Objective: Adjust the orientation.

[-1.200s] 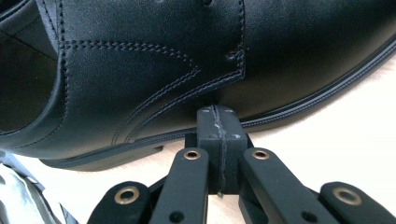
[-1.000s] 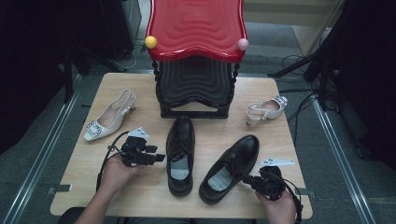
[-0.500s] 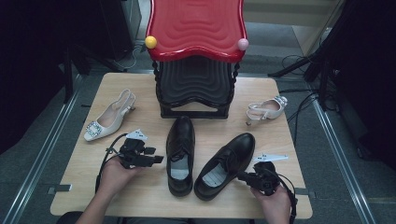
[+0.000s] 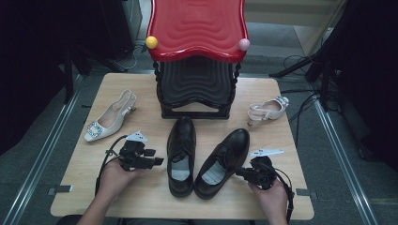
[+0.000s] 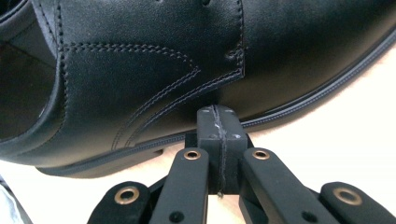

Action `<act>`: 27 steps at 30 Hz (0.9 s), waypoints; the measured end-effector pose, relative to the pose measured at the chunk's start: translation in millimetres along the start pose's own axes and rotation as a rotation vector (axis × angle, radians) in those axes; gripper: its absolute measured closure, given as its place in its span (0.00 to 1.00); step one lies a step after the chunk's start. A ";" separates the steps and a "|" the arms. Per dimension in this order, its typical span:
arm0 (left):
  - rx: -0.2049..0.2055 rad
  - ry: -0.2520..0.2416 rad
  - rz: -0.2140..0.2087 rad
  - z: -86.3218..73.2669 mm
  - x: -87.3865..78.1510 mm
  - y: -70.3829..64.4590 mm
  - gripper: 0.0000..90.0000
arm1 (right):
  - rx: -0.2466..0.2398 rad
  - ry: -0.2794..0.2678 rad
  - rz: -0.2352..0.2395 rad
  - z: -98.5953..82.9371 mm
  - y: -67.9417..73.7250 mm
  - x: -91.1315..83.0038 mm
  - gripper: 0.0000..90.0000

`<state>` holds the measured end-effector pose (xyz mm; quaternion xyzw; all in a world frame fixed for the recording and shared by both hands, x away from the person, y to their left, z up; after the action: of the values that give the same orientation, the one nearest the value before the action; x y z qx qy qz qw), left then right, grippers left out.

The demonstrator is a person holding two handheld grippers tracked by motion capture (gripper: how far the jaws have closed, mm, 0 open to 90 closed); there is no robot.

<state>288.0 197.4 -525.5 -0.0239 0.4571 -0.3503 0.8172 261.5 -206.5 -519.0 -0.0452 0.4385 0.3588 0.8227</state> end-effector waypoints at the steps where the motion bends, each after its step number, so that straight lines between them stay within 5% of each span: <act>1: 0.001 0.000 0.001 0.0 0.1 0.0 0.49 | -0.002 0.000 0.000 1.3 -0.6 1.0 1.00; 11: 0.012 0.016 -0.003 0.4 3.6 -2.1 0.49 | -0.002 -0.003 0.031 10.6 -6.7 8.1 1.00; 27: 0.017 0.025 -0.019 0.2 6.6 -5.2 0.49 | -0.051 0.008 0.017 31.3 -3.4 23.7 1.00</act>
<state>287.5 189.5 -528.4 -0.0170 0.4642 -0.3623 0.8081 293.7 -183.8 -518.5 -0.0638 0.4331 0.3765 0.8165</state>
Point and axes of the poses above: each handheld gripper's, and its own axes: x roughly forward along the jaws, z roughly out of its top, y roughly to its left, the point moved 1 cm from there along x, roughly forward along the jaws, and after that the axes turned 7 degrees about -x, right-handed, at the moved point
